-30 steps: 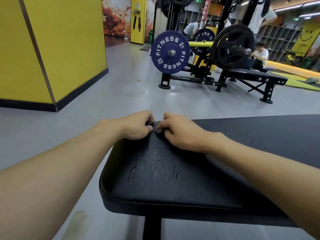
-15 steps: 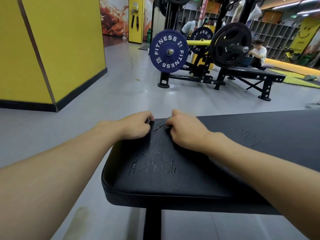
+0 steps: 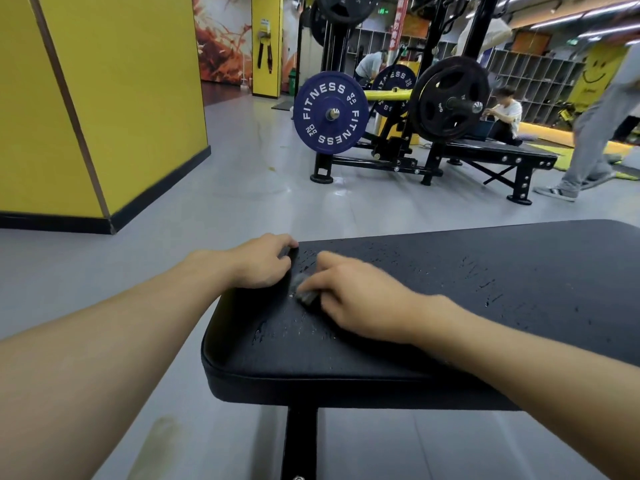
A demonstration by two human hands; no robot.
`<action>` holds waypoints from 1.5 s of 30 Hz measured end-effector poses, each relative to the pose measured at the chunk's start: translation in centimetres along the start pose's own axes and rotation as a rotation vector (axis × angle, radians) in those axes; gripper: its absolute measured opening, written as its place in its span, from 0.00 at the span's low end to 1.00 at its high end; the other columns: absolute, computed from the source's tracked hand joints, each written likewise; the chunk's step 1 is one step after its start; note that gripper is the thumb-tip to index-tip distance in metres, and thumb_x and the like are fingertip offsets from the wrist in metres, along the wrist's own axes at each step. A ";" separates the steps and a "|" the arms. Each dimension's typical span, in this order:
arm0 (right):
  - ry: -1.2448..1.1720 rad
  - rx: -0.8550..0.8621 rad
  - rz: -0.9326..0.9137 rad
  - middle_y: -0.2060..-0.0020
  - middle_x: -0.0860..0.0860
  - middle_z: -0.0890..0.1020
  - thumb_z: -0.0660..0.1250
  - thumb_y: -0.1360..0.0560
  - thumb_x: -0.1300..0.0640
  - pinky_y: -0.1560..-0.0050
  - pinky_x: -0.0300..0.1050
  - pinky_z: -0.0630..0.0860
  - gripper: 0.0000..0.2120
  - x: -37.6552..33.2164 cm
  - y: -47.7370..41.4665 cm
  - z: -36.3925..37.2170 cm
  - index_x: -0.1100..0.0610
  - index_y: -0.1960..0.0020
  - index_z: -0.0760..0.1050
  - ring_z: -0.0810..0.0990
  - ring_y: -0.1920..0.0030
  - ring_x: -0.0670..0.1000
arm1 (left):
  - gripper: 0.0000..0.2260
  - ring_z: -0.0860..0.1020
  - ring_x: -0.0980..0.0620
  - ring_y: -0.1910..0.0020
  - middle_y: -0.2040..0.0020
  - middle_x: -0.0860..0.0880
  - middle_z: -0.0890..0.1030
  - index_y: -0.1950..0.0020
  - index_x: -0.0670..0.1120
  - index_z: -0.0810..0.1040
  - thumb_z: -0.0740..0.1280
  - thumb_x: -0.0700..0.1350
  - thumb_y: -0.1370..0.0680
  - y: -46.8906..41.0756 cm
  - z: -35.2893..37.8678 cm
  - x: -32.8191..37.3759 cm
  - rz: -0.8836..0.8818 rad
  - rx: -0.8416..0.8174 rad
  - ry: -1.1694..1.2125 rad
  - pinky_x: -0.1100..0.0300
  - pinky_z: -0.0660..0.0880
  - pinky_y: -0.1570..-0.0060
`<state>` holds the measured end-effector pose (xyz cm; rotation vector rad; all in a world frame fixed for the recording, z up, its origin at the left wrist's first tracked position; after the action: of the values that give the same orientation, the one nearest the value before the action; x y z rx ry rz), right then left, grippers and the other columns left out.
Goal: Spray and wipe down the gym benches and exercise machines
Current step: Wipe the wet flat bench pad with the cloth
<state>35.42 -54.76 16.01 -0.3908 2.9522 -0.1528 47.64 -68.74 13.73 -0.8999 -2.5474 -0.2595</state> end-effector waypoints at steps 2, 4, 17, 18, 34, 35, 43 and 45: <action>0.037 0.051 0.157 0.53 0.49 0.69 0.58 0.22 0.60 0.49 0.50 0.73 0.17 2.3 -0.4 -0.7 0.49 0.41 0.80 0.77 0.47 0.59 | 0.21 0.72 0.44 0.32 0.30 0.44 0.74 0.25 0.46 0.68 0.59 0.41 0.18 0.4 0.0 -0.3 -0.015 -0.003 -0.006 0.57 0.68 0.32; 0.066 0.091 0.133 0.51 0.49 0.69 0.58 0.22 0.59 0.51 0.50 0.73 0.14 0.7 -0.1 -0.2 0.50 0.44 0.80 0.77 0.48 0.60 | 0.20 0.72 0.44 0.32 0.29 0.43 0.72 0.25 0.48 0.68 0.60 0.43 0.18 0.7 -0.2 -0.6 -0.039 -0.003 0.005 0.55 0.67 0.31; -0.055 -0.040 -0.175 0.54 0.48 0.68 0.58 0.23 0.60 0.53 0.54 0.75 0.18 -5.0 4.2 0.8 0.48 0.39 0.79 0.77 0.56 0.59 | 0.19 0.72 0.46 0.33 0.31 0.44 0.74 0.27 0.45 0.71 0.62 0.41 0.18 2.0 -0.5 -0.3 -0.112 0.051 0.137 0.65 0.64 0.43; -0.050 -0.050 -0.155 0.54 0.49 0.69 0.58 0.23 0.60 0.52 0.55 0.75 0.19 -4.1 3.8 0.3 0.47 0.38 0.79 0.77 0.55 0.58 | 0.19 0.73 0.46 0.34 0.32 0.44 0.75 0.27 0.44 0.71 0.62 0.40 0.19 2.0 -0.6 -0.2 -0.108 0.055 0.141 0.66 0.64 0.44; -0.002 0.067 -0.114 0.52 0.49 0.71 0.59 0.24 0.61 0.48 0.52 0.75 0.14 -3.0 0.2 1.3 0.52 0.46 0.82 0.78 0.52 0.59 | 0.16 0.76 0.45 0.45 0.44 0.44 0.79 0.41 0.46 0.78 0.55 0.34 0.22 0.6 -0.9 -1.8 -0.171 0.147 0.413 0.59 0.72 0.51; -0.041 0.027 -0.166 0.54 0.47 0.70 0.60 0.24 0.62 0.49 0.50 0.75 0.15 -3.9 0.7 1.5 0.51 0.45 0.82 0.78 0.53 0.58 | 0.14 0.74 0.47 0.47 0.46 0.46 0.77 0.42 0.47 0.77 0.55 0.35 0.20 0.5 -0.9 -1.9 -0.165 0.169 0.436 0.60 0.69 0.53; 0.061 0.125 0.071 0.54 0.50 0.71 0.60 0.23 0.61 0.48 0.51 0.74 0.13 -0.9 -3.5 1.4 0.52 0.46 0.82 0.77 0.49 0.59 | 0.21 0.72 0.46 0.41 0.39 0.46 0.76 0.43 0.47 0.76 0.47 0.56 0.16 -0.2 -1.2 -3.6 -0.224 0.236 0.620 0.49 0.68 0.38; -0.030 0.041 -0.090 0.59 0.44 0.67 0.61 0.23 0.61 0.50 0.50 0.73 0.14 -3.3 -2.6 2.0 0.50 0.45 0.82 0.76 0.52 0.55 | 0.23 0.74 0.45 0.39 0.41 0.45 0.78 0.44 0.47 0.77 0.46 0.57 0.17 -0.4 -1.1 -4.0 -0.251 0.263 0.658 0.47 0.70 0.36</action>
<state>39.50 -56.52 14.83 -0.5158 2.8976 -0.2165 50.59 -71.61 12.91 -0.3154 -2.0042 -0.2374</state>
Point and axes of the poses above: each hand's wrist, its own y-axis away from the middle knuckle, its own z-axis out of the palm, x = y × z, the point moved 2 cm from there along -y, towards the middle knuckle
